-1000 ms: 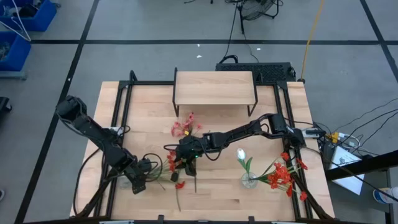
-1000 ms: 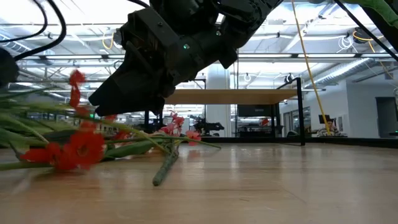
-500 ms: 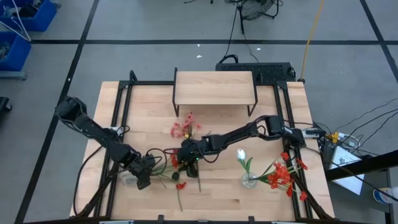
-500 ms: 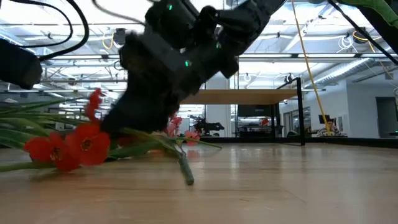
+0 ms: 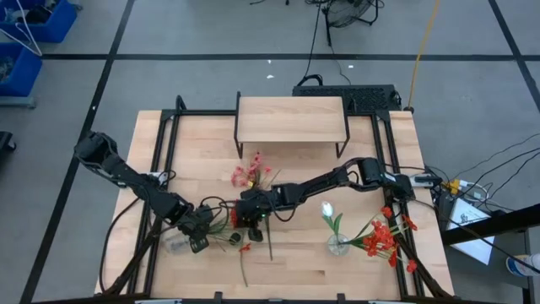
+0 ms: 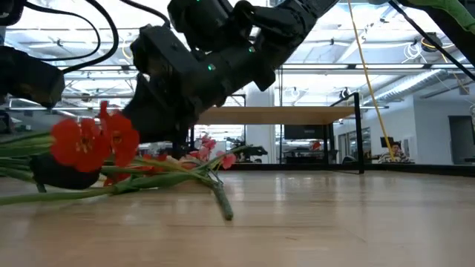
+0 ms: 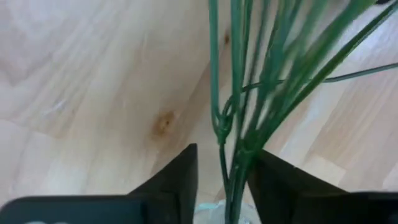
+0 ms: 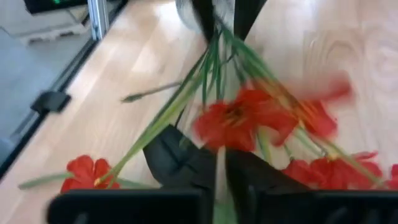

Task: Pick and place flowers into a vace then onto a shelf
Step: Put the orange flowers into the left transparent vase

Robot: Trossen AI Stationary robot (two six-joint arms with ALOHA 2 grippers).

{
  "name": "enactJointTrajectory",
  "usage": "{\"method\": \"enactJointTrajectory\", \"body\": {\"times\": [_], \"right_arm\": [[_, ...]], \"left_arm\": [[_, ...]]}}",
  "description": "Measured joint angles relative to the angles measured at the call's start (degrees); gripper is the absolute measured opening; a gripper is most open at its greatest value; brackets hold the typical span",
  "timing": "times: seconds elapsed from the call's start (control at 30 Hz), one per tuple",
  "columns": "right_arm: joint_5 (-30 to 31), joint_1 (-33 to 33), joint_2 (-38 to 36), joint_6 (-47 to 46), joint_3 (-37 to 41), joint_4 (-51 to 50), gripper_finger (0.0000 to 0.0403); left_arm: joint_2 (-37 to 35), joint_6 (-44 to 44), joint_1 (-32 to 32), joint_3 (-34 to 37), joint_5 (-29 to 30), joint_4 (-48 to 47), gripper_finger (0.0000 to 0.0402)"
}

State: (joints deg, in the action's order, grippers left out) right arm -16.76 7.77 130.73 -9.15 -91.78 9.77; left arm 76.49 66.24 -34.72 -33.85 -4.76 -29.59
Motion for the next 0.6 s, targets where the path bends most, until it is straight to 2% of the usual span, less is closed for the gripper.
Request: {"method": "enactJointTrajectory", "body": {"times": [0.17, 0.37, 0.5, 0.6], "right_arm": [[-0.1, 0.1, 0.1, 0.9, -1.6, -1.0, 0.0002], [-0.1, -0.3, 0.1, -0.5, -2.6, -1.4, 0.0001], [-0.1, -0.7, 0.1, -0.7, -2.6, -1.5, 0.0001], [-0.1, -1.0, 0.1, -0.7, -2.6, -1.5, 0.0]], "left_arm": [[0.0, 0.7, 0.8, 0.0, 2.8, 0.1, 0.008], [0.0, 3.3, 1.6, 0.0, 4.7, -0.1, 0.0044], [0.0, 1.4, 2.7, -0.3, 4.6, -0.3, 0.0045], [0.0, -1.0, 3.6, -1.6, 4.3, -0.3, 0.0071]]}}
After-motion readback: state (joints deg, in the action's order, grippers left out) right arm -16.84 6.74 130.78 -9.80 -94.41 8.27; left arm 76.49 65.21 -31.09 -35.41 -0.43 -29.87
